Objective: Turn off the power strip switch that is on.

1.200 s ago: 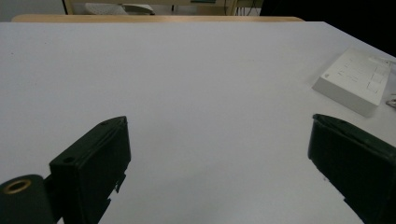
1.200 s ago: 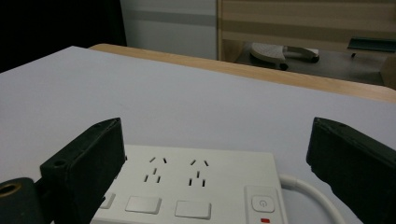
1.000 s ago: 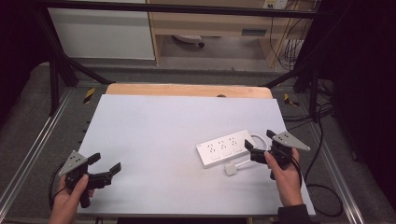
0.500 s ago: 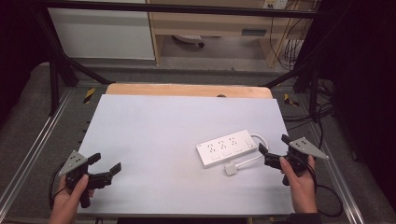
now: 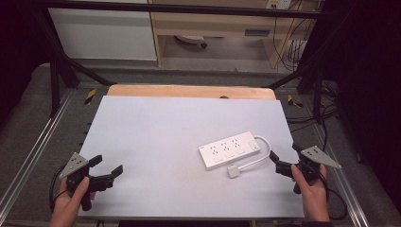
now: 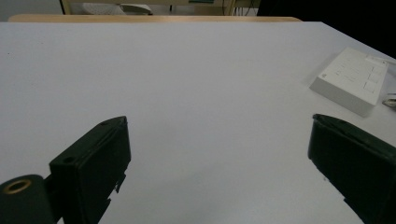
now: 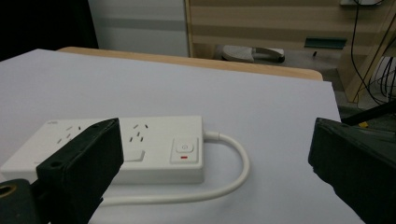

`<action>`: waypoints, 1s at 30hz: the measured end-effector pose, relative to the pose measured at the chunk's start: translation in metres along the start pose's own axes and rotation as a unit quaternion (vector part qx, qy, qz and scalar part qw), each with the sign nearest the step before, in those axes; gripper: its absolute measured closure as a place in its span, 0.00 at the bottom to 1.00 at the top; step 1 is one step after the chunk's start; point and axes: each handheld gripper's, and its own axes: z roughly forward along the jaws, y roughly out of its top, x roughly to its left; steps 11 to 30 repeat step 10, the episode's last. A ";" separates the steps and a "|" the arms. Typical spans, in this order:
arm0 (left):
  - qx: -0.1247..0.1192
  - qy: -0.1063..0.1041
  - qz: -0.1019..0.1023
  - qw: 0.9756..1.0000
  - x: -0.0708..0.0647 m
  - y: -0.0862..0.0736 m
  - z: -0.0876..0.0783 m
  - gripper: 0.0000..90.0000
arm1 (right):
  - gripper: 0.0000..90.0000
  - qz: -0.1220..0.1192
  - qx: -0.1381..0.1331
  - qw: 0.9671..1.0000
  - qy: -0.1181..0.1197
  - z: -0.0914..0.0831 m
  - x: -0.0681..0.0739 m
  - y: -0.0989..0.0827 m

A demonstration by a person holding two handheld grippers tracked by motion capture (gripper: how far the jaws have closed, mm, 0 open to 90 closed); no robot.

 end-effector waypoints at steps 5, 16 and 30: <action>0.002 -0.001 0.001 1.000 -0.001 0.000 0.001 0.06 | 0.04 -0.001 0.031 0.999 0.012 0.008 -0.001 -0.013; 0.003 -0.001 0.000 1.000 -0.001 0.000 0.001 0.06 | 0.04 -0.002 0.094 0.995 0.023 0.021 0.002 -0.025; 0.003 -0.001 0.000 1.000 -0.001 0.000 0.001 0.06 | 0.04 -0.002 0.094 0.995 0.023 0.021 0.002 -0.025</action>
